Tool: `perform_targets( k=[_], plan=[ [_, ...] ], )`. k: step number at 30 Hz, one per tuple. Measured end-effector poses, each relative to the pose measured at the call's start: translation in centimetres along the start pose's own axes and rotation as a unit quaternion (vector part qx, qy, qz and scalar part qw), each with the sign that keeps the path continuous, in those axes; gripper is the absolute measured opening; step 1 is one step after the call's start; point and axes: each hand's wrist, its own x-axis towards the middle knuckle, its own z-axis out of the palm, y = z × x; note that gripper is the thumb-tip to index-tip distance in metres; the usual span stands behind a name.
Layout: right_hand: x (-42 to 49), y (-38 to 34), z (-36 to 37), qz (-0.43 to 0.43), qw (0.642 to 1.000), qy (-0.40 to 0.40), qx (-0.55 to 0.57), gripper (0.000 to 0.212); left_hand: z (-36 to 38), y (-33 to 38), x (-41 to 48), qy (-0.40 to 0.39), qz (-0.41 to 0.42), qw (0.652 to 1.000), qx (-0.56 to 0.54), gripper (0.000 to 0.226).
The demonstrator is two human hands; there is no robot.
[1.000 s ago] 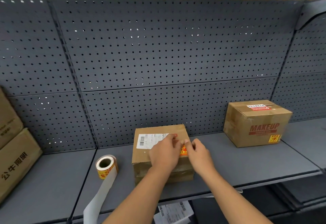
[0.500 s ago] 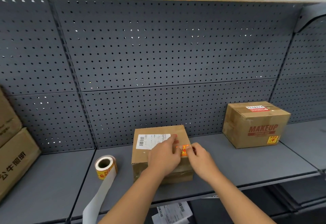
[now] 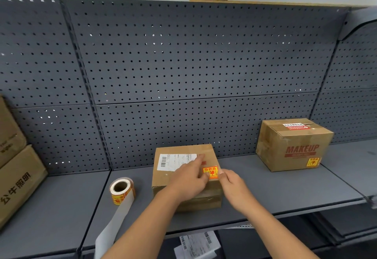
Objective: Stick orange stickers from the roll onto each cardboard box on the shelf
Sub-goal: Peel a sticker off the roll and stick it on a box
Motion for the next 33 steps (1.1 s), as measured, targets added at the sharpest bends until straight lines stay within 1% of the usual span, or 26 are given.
perform_targets(
  k=[4,6,9,11,13,15,17,20,22,24,27,29,31,33],
  plan=[
    [-0.3,0.2,0.4,-0.013,0.999,0.021,0.026,0.033,-0.3,-0.3,0.0,-0.025,0.005,1.0,-0.002,0.063],
    [-0.2,0.2,0.5,-0.008,0.999,0.026,0.022,0.035,-0.4,-0.4,-0.1,-0.024,0.003,1.0,0.0,0.06],
    [0.1,0.1,0.2,0.016,0.999,0.027,0.011,0.039,0.0,-0.2,-0.6,0.029,0.015,0.999,0.027,0.052],
    [0.2,0.0,-0.2,0.033,0.998,0.048,0.021,0.046,0.3,-0.3,-1.1,0.082,0.013,0.997,0.012,0.043],
    [0.1,-0.4,-0.3,0.04,0.996,0.07,0.04,0.05,0.4,-0.3,-1.5,0.114,0.004,0.993,-0.009,0.038],
    [0.0,-0.8,0.1,0.025,0.997,0.067,0.036,0.047,0.5,-0.2,-1.3,0.126,-0.009,0.992,0.0,0.039],
    [0.2,-0.6,0.7,0.004,0.998,0.058,0.013,0.039,0.5,0.1,-0.9,0.131,-0.026,0.991,0.014,0.041],
    [0.5,-0.2,1.0,-0.004,0.998,0.054,0.019,0.03,0.6,0.3,-0.5,0.114,-0.039,0.993,0.003,0.043],
    [0.7,-0.3,0.9,0.003,0.998,0.056,0.022,0.031,0.6,0.2,-0.4,0.092,-0.042,0.995,0.0,0.041],
    [1.0,-0.4,0.9,0.019,0.997,0.068,0.008,0.034,0.4,0.3,-0.1,0.086,-0.058,0.995,-0.01,0.038],
    [1.9,-1.0,0.9,0.052,0.995,0.086,-0.022,0.035,0.3,0.7,0.8,0.104,-0.102,0.989,-0.003,0.036],
    [2.2,-1.5,0.8,0.054,0.993,0.088,-0.05,0.038,0.3,0.9,1.3,0.113,-0.119,0.986,0.029,0.043],
    [2.3,-1.7,1.0,0.053,0.994,0.078,-0.05,0.039,0.6,1.2,1.3,0.127,-0.118,0.983,0.068,0.046],
    [2.4,-1.5,1.2,0.051,0.996,0.068,-0.025,0.036,1.1,1.2,1.1,0.149,-0.101,0.98,0.084,0.041]
  ],
)
